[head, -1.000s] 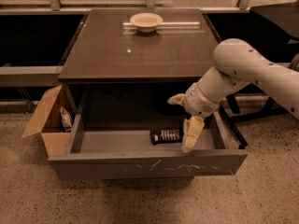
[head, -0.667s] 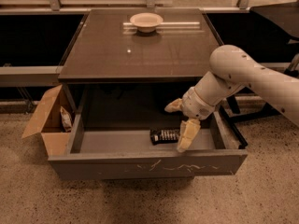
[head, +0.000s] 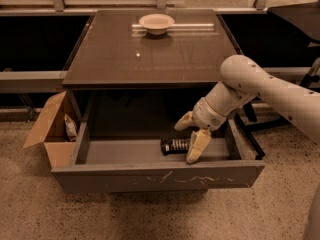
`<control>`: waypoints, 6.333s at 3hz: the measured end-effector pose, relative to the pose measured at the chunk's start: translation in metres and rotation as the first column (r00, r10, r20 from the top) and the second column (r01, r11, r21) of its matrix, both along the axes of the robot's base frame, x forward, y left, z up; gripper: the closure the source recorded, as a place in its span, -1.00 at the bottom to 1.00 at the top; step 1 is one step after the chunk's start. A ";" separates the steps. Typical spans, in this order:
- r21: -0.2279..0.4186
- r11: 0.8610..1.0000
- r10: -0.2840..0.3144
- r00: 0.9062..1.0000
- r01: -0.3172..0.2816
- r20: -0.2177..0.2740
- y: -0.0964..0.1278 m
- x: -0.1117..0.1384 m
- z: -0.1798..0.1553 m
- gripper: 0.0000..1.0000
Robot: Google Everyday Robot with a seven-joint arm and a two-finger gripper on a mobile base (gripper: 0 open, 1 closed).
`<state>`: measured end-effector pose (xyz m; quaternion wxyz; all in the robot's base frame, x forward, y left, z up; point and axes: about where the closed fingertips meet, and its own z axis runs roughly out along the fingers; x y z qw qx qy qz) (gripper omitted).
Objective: Pick rxbar chocolate from top drawer and place on counter
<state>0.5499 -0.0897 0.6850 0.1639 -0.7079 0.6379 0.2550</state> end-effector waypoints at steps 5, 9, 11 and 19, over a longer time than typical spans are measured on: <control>-0.024 1.000 -0.003 1.000 0.003 -0.018 -0.003 0.019 -0.019 -0.42; -0.048 0.998 -0.030 0.999 0.028 -0.041 -0.010 0.035 -0.071 -0.81; -0.078 0.996 -0.034 0.998 0.030 -0.045 -0.008 0.042 -0.092 -0.62; -0.093 0.995 -0.014 0.966 0.039 0.257 -0.019 0.023 0.009 1.00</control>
Offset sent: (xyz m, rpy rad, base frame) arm 0.0170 -0.0113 -0.0090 0.0041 0.0142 -0.0139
